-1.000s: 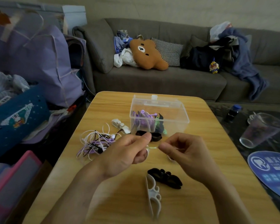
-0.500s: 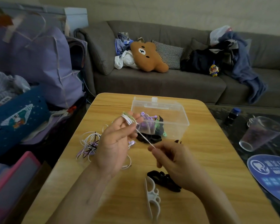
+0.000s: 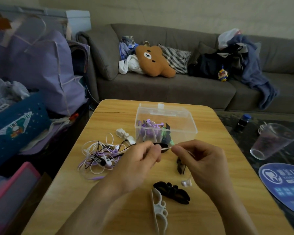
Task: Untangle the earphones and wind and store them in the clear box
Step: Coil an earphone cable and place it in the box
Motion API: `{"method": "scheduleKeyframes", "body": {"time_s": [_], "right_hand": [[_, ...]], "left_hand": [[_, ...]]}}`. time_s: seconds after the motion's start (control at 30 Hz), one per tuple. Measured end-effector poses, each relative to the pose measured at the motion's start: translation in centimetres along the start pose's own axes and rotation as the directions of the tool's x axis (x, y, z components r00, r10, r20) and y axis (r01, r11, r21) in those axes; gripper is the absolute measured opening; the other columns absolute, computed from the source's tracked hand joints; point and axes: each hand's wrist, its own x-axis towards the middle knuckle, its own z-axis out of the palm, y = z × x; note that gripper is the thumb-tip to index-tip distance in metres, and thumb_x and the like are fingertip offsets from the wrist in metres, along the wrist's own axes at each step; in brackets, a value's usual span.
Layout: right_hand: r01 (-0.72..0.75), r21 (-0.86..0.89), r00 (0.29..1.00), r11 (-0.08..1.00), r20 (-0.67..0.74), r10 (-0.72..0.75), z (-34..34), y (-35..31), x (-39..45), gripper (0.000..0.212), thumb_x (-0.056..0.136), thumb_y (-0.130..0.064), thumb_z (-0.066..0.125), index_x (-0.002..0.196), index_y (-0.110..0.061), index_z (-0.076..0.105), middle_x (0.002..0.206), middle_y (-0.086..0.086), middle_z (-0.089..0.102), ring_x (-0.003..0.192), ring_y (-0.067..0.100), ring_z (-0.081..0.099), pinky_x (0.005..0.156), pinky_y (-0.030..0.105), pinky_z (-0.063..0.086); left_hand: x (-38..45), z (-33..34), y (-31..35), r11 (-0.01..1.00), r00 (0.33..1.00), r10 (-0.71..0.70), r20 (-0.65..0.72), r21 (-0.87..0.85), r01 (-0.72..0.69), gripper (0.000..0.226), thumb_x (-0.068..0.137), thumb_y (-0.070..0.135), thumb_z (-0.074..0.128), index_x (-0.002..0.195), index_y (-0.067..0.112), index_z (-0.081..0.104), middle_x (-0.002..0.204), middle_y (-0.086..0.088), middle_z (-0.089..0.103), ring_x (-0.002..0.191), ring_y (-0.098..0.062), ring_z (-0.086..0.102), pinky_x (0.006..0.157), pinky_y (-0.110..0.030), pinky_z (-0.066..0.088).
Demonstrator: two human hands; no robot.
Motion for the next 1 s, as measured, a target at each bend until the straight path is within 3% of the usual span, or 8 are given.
{"method": "scheduleKeyframes", "body": {"time_s": [0.13, 0.27, 0.4, 0.47, 0.57, 0.7, 0.83, 1.0], "right_hand": [[-0.066, -0.084, 0.995, 0.994, 0.072, 0.072, 0.1, 0.8, 0.1, 0.02, 0.079, -0.047, 0.067, 0.081, -0.028, 0.075, 0.066, -0.005, 0.069, 0.057, 0.008, 0.062, 0.053, 0.023, 0.051], [-0.098, -0.171, 0.971, 0.98, 0.2, 0.132, 0.8, 1.4, 0.0, 0.027, 0.085, -0.052, 0.057, 0.085, -0.03, 0.072, 0.069, -0.008, 0.067, 0.058, 0.011, 0.059, 0.056, 0.032, 0.051], [-0.042, -0.216, 0.946, 0.975, 0.305, 0.108, 1.9, 1.2, -0.3, 0.008, 0.095, -0.04, 0.06, 0.094, -0.041, 0.068, 0.077, -0.015, 0.068, 0.065, 0.003, 0.062, 0.059, 0.018, 0.048], [0.013, -0.228, 0.937, 0.974, 0.342, 0.067, 2.3, 1.2, -0.4, 0.024, 0.097, -0.034, 0.062, 0.104, -0.057, 0.061, 0.08, -0.017, 0.07, 0.072, 0.001, 0.065, 0.064, 0.017, 0.048], [0.094, -0.222, 0.903, 0.97, 0.43, 0.012, 2.8, 1.3, -0.7, 0.043, 0.1, -0.025, 0.059, 0.122, -0.061, 0.054, 0.082, -0.017, 0.068, 0.078, 0.005, 0.066, 0.078, 0.026, 0.054], [0.123, -0.192, 0.921, 0.974, 0.387, -0.04, 3.1, 1.1, -0.8, 0.034, 0.099, -0.023, 0.06, 0.129, -0.038, 0.065, 0.087, -0.015, 0.069, 0.081, 0.008, 0.065, 0.077, 0.033, 0.055], [0.148, -0.132, 0.965, 0.98, 0.238, -0.114, 2.4, 1.2, -0.6, 0.019, 0.095, -0.019, 0.064, 0.105, -0.031, 0.076, 0.085, -0.01, 0.069, 0.077, 0.014, 0.064, 0.066, 0.032, 0.051], [0.176, -0.134, 0.975, 0.975, 0.162, -0.154, 1.5, 0.9, -0.4, 0.008, 0.089, -0.026, 0.071, 0.093, -0.029, 0.078, 0.081, -0.019, 0.07, 0.077, 0.006, 0.066, 0.064, 0.012, 0.045]], "left_hand": [[-0.1, 0.0, 1.0, 0.914, 0.996, -0.064, 0.067, -0.396, 0.085, 0.041, 0.098, 0.042, 0.047, 0.062, 0.024, 0.054, 0.056, 0.003, 0.04, 0.052, -0.011, 0.032, 0.055, -0.022, 0.028], [0.1, 0.0, 1.5, 0.623, 0.989, -0.15, 0.011, -0.775, 0.103, 0.032, 0.095, 0.033, 0.044, 0.073, 0.01, 0.05, 0.061, -0.004, 0.046, 0.055, -0.015, 0.041, 0.064, -0.029, 0.032], [0.2, -0.8, 1.2, 0.58, 0.986, -0.133, -0.097, -0.814, -0.002, 0.031, 0.097, 0.027, 0.04, 0.103, 0.008, 0.064, 0.103, -0.015, 0.072, 0.1, -0.026, 0.069, 0.092, -0.041, 0.037], [0.3, -1.0, 1.1, 0.617, 0.981, -0.134, -0.138, -0.786, -0.026, 0.036, 0.094, 0.025, 0.042, 0.117, 0.006, 0.062, 0.121, -0.016, 0.07, 0.12, -0.029, 0.063, 0.1, -0.043, 0.033], [0.5, -0.6, 1.1, 0.722, 0.96, -0.154, -0.234, -0.69, -0.052, 0.038, 0.094, 0.021, 0.048, 0.124, 0.0, 0.059, 0.12, -0.014, 0.07, 0.12, -0.025, 0.063, 0.101, -0.038, 0.04], [0.0, 0.0, 0.0, 0.989, 0.951, -0.025, -0.308, -0.149, -0.022, 0.014, 0.103, 0.019, 0.049, 0.112, 0.02, 0.06, 0.108, 0.008, 0.068, 0.108, -0.009, 0.063, 0.09, -0.03, 0.051], [0.0, 0.4, -1.3, 0.933, 0.984, 0.058, -0.17, 0.361, 0.007, 0.019, 0.105, 0.035, 0.036, 0.1, 0.029, 0.053, 0.095, 0.017, 0.061, 0.104, -0.013, 0.054, 0.097, -0.043, 0.04], [-0.3, 0.4, -0.3, 0.938, 1.0, -0.001, 0.001, 0.345, 0.0, 0.036, 0.106, 0.038, 0.033, 0.076, 0.029, 0.052, 0.069, 0.012, 0.057, 0.071, -0.003, 0.05, 0.083, -0.036, 0.036]]}}
